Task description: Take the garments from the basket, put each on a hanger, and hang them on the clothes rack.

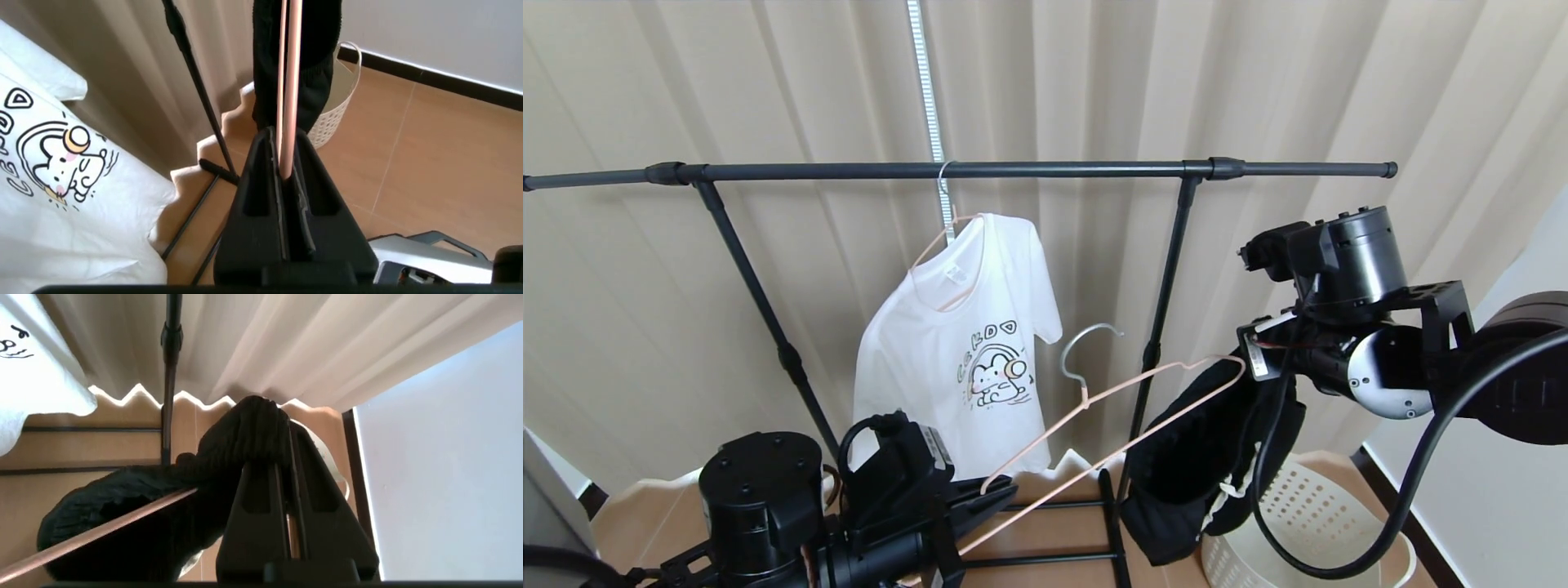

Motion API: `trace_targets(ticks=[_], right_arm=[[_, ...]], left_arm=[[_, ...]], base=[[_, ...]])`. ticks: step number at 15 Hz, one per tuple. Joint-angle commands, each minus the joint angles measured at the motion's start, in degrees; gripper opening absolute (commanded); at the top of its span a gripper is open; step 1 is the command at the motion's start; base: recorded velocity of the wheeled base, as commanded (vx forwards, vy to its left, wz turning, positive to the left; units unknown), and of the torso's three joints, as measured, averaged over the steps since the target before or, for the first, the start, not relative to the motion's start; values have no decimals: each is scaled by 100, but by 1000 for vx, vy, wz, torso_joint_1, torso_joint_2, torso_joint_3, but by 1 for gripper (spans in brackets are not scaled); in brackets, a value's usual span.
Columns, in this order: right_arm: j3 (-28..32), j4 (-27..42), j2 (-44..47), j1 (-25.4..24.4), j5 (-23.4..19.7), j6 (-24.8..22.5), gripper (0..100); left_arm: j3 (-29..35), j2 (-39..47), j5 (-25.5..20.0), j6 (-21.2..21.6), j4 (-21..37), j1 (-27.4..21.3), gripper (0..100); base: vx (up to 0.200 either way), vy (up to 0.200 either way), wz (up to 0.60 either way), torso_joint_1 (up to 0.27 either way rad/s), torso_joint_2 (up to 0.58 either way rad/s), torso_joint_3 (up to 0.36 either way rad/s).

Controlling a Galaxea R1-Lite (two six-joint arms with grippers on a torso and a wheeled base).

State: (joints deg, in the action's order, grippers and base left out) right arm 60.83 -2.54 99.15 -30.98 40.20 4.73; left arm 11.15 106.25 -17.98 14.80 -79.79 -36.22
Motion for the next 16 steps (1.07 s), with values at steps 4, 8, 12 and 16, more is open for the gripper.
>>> trace_targets(ticks=[4,8,12,16], right_arm=[[-71,-10,-1,-269,23,10,0],[-107,-10,-18,-339,23,10,0],[-168,-10,-71,-603,31,10,0],[-247,-10,-194,-1024,154,19,0]], left_arm=[[273,396,409,-355,-178,-281,0],[308,519,453,-364,-362,-404,0],[326,554,462,-373,-371,-395,0],[317,607,559,-434,-573,-395,0]], base=[[0,0,0,0,0,0],[0,0,0,0,0,0],[0,0,0,0,0,0],[0,0,0,0,0,0]])
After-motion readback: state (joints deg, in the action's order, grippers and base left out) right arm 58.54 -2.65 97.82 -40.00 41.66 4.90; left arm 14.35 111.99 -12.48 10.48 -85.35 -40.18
